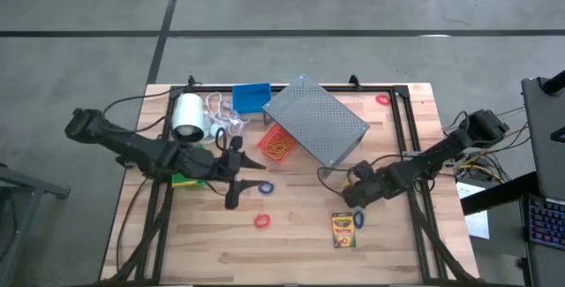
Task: Pick & Place Office Desk Supplies
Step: Put the crayon box into the green bin
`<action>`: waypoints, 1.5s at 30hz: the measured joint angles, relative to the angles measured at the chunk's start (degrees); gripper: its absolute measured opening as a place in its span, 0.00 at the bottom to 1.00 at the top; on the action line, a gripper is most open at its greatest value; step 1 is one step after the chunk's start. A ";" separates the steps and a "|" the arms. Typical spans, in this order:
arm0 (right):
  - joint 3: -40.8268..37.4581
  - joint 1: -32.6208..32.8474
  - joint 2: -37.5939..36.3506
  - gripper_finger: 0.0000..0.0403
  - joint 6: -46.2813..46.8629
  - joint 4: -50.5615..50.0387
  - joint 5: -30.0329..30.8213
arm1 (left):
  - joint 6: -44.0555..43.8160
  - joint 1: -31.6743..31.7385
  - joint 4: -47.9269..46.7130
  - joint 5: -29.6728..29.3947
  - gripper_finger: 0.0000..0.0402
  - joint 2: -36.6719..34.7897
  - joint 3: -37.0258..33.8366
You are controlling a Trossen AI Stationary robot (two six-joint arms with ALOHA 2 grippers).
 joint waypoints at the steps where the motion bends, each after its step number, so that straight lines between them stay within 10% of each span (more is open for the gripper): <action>1: -0.18 0.00 0.36 0.02 -0.67 2.11 -0.10 | -1.22 -0.21 -0.20 -0.05 0.47 0.02 -0.23; 18: 2.49 0.07 14.82 0.02 -11.97 31.06 -2.85 | -11.72 -1.57 2.66 -0.01 0.47 9.86 -1.05; 45: 25.99 0.99 27.08 0.02 -23.38 17.78 -6.74 | -22.13 -1.61 4.08 0.59 0.47 15.76 -1.05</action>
